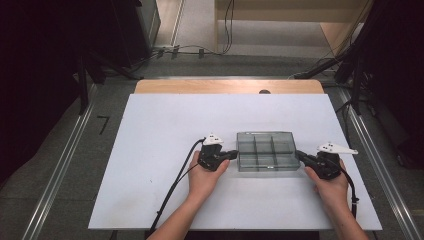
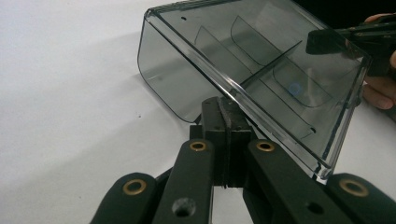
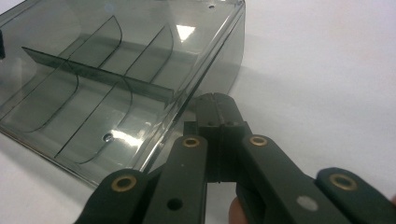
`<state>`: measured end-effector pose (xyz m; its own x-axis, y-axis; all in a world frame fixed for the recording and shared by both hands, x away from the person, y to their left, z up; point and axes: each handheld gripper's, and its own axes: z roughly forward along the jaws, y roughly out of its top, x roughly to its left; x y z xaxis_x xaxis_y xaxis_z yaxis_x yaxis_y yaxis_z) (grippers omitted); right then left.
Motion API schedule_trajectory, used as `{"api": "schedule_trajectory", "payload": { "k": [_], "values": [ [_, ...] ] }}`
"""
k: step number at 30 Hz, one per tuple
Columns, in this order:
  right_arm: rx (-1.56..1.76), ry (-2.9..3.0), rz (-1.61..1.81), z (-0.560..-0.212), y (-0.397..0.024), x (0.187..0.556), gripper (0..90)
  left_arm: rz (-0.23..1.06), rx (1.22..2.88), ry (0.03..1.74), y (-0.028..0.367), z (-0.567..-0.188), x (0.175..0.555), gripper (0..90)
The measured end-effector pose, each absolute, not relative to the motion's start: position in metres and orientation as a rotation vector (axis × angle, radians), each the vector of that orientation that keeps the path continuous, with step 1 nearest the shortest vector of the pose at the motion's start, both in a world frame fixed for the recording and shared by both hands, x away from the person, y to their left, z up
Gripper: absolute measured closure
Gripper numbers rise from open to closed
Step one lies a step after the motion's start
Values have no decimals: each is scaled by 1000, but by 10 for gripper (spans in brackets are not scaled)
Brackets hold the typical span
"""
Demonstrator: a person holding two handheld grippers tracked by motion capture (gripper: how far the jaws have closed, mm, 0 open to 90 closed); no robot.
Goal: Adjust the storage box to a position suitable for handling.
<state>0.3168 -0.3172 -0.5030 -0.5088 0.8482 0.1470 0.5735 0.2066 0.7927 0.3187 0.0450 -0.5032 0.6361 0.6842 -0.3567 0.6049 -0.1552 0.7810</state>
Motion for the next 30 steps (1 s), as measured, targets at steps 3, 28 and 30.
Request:
{"api": "schedule_trajectory", "payload": {
  "k": [3, 28, 30],
  "values": [
    [1335, 2167, 1202, -503, -318, 312, 887, 98, 1849, 1024, 45, -503, 316, 894],
    [1319, 2183, 1195, -503, -319, 283, 887, 88, 1826, 1005, 47, -508, 284, 894],
    [1322, 2182, 1196, -504, -319, 281, 887, 92, 1827, 1007, 47, -508, 283, 894]
  ]
}}
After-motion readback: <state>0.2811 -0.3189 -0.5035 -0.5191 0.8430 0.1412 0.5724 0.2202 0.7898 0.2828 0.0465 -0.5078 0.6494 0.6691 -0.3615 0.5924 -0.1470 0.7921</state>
